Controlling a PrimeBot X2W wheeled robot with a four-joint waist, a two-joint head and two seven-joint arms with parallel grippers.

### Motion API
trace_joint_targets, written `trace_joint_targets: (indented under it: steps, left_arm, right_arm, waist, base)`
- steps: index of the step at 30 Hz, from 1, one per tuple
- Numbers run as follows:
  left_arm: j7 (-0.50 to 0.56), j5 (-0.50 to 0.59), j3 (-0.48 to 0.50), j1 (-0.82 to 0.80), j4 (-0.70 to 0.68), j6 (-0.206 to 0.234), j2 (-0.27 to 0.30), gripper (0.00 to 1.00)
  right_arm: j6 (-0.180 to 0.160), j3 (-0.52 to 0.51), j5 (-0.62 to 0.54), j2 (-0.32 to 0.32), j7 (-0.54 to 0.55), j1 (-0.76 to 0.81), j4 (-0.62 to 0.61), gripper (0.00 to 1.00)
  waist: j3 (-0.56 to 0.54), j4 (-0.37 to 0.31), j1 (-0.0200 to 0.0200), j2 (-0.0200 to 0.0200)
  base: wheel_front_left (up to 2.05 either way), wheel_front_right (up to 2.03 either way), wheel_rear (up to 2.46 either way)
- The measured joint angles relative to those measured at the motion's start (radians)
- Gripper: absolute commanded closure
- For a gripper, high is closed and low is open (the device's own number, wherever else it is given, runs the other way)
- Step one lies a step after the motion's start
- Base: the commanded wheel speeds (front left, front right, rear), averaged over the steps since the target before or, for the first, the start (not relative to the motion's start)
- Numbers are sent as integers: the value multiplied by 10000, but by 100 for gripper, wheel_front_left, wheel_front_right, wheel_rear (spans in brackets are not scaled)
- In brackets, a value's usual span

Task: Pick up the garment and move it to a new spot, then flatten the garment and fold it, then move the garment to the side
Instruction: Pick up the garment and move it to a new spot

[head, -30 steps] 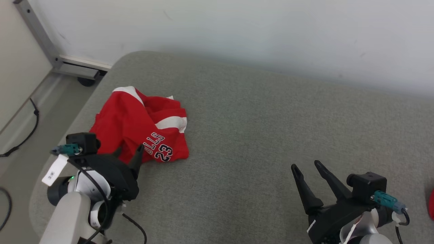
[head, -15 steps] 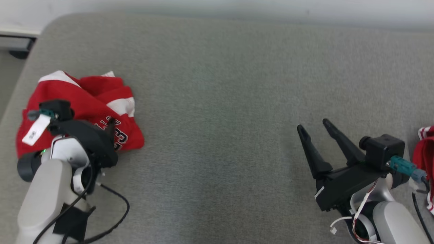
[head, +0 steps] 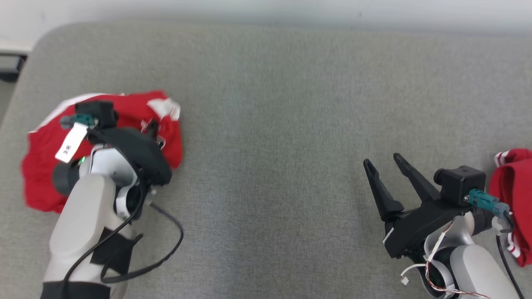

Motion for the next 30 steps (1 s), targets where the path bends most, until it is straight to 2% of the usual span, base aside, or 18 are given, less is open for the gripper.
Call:
trace_joint_targets:
  steps: [9, 15, 18, 23, 28, 29, 30]
  left_arm:
    - [-608, -104, -991, -662, -688, -784, -493, 100]
    - [-740, -552, -1843, -506, -803, -882, -483, 100]
    - [-905, -1465, -3087, 80, -1258, -848, -383, 100]
    - [-1030, -2782, -4792, 894, -2086, -81, -385, 100]
    - [-1252, -3977, -5877, 1029, -2418, 970, -380, 100]
    - [-1266, -4161, -6040, 1027, -2399, 1177, -376, 96]
    - [-1319, -4408, -6148, 1026, -2328, 1260, -380, 52]
  right_arm:
    - [25, -13, 353, 270, -380, 185, 671, 0]
    - [23, 90, 479, 428, -616, 414, 1143, 0]
    - [23, 272, 535, 460, -621, 511, 1350, 0]
    - [17, 462, 535, 527, -623, 910, 1233, 0]
    - [17, 679, 535, 533, -604, 1057, 1058, 0]
    - [17, 721, 535, 533, -600, 1056, 1034, 0]
    - [23, 777, 533, 533, -575, 1053, 1011, 0]
  waist:
    - [-1202, 28, -2, -3]
    - [-2051, -131, -2, -2]
    - [-2459, -310, -3, -3]
    - [-2926, -894, -3, -3]
    - [-3159, -1652, -3, -3]
    - [-3185, -1806, -3, -3]
    - [-3203, -1961, -3, -3]
  base:
    - [0, 0, 0]
    - [0, 0, 0]
    - [0, 0, 0]
    - [0, 0, 0]
    - [0, 0, 0]
    - [0, 0, 0]
    - [0, 0, 0]
